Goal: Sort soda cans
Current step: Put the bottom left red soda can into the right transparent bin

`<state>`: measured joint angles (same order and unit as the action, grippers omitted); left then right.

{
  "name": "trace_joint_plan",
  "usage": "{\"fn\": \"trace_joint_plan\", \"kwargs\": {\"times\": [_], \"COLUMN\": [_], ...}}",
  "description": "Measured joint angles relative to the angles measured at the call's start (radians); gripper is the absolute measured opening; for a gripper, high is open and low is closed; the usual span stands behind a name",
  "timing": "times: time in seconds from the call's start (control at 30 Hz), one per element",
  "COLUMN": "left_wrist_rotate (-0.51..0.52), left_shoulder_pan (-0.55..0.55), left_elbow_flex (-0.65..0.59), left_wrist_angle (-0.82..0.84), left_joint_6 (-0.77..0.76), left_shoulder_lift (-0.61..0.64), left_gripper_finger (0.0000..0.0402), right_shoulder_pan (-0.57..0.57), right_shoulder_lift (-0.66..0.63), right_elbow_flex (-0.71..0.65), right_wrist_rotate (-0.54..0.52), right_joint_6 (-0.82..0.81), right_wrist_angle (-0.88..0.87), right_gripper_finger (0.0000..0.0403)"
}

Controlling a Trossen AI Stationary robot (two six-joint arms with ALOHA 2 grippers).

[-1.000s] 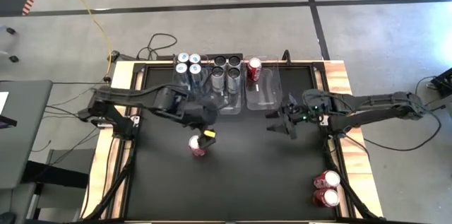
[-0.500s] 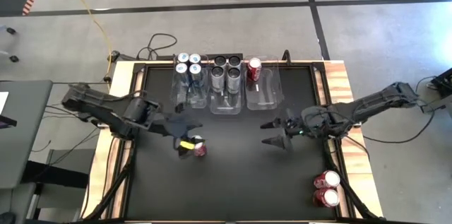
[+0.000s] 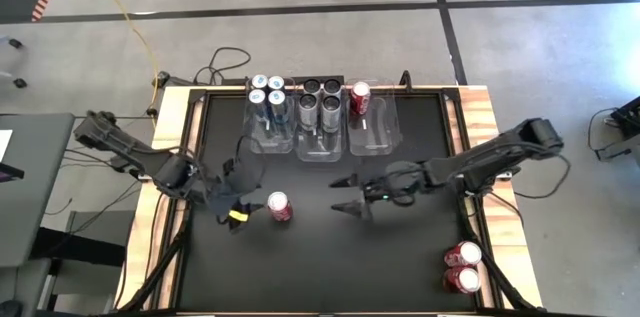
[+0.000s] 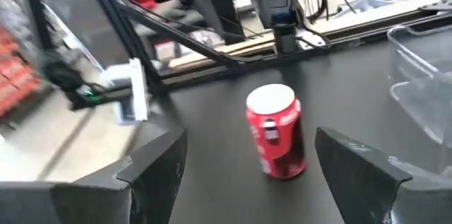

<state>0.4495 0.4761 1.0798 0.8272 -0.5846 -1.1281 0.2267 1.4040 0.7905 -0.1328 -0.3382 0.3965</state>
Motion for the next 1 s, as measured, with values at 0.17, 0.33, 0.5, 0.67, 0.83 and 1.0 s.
{"fn": "trace_joint_plan", "kwargs": {"times": [0.17,0.33,0.5,0.67,0.83,1.0], "left_wrist_rotate": [0.000,-0.030,-0.030,-0.026,-0.025,-0.023], "left_shoulder_pan": [0.008,-0.001,0.000,-0.007,-0.014,-0.029], "left_elbow_flex": [-0.075,-0.179,-0.290,-0.356,-0.392,-0.418], "left_wrist_angle": [-0.043,-0.089,-0.290,-0.346,-0.358,-0.397], "left_joint_6": [0.023,-0.057,-0.068,-0.009,0.011,0.041], "left_shoulder_lift": [-0.025,-0.034,-0.036,-0.035,-0.036,-0.036], "left_gripper_finger": [0.0245,0.0245,0.0245,0.0268,0.0313,0.0341], "right_shoulder_pan": [-0.049,-0.123,-0.168,-0.185,-0.190,-0.190], "right_shoulder_lift": [0.126,0.253,0.364,0.456,0.550,0.635], "right_elbow_flex": [0.108,0.210,0.330,0.447,0.537,0.599], "right_wrist_rotate": [0.011,0.183,0.315,0.342,0.336,0.335], "right_joint_6": [0.061,0.034,0.111,0.213,0.231,0.234], "right_wrist_angle": [0.003,-0.011,-0.113,-0.239,-0.246,-0.275], "right_gripper_finger": [0.0339,0.0364,0.0396,0.0389,0.0398,0.0398]}}
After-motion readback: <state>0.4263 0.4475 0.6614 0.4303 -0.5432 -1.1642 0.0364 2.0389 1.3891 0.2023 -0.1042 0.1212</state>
